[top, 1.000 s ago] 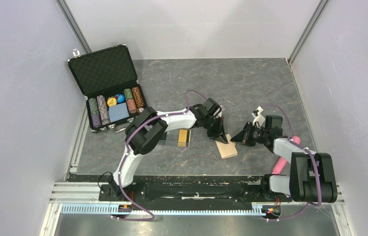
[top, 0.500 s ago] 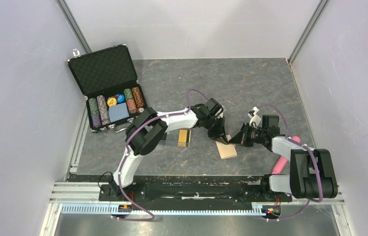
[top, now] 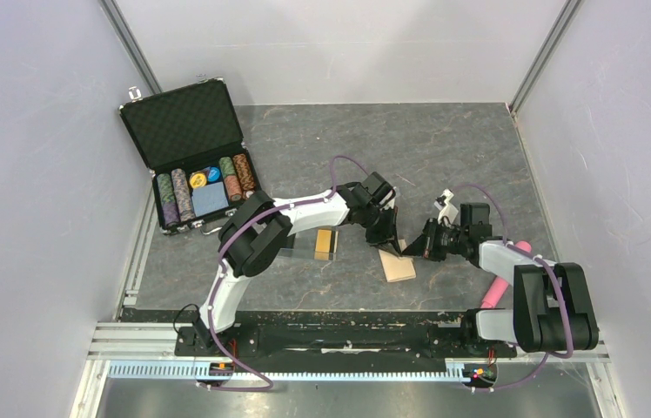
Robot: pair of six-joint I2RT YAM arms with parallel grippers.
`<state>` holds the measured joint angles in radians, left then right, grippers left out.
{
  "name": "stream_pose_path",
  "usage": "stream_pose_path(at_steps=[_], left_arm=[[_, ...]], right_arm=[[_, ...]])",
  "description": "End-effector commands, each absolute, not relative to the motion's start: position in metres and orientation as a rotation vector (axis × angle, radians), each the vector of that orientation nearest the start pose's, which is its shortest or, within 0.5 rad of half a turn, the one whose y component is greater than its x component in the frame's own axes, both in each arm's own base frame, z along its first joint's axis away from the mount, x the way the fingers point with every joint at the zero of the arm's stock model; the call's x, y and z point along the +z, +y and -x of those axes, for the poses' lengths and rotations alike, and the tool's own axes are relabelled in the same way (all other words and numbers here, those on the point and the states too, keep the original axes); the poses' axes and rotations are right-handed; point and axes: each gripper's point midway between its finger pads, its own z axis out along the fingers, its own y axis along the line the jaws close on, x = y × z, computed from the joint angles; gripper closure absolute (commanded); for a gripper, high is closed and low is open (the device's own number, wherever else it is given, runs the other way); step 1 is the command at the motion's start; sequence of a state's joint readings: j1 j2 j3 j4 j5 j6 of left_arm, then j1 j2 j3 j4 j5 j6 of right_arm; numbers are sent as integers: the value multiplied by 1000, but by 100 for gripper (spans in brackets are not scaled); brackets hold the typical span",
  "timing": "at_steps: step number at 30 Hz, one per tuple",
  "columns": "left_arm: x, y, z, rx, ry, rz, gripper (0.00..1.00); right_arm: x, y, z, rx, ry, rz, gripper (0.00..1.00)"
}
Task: Put the credit cards into the card holder
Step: Close the card holder at the center of the board.
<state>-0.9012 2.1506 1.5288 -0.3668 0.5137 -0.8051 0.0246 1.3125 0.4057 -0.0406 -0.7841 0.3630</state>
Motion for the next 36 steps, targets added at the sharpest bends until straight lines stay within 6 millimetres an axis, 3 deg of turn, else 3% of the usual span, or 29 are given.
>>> stream_pose_path(at_steps=[1, 25, 36], left_arm=[[77, -464, -218, -1202, 2803, -461, 98], [44, -449, -218, -1034, 2880, -476, 98], [23, -442, -217, -928, 2926, -491, 98]], right_arm=[[44, 141, -236, 1121, 2449, -40, 94], [36, 145, -231, 1117, 2505, 22, 92], [15, 143, -221, 1024, 2637, 75, 93]])
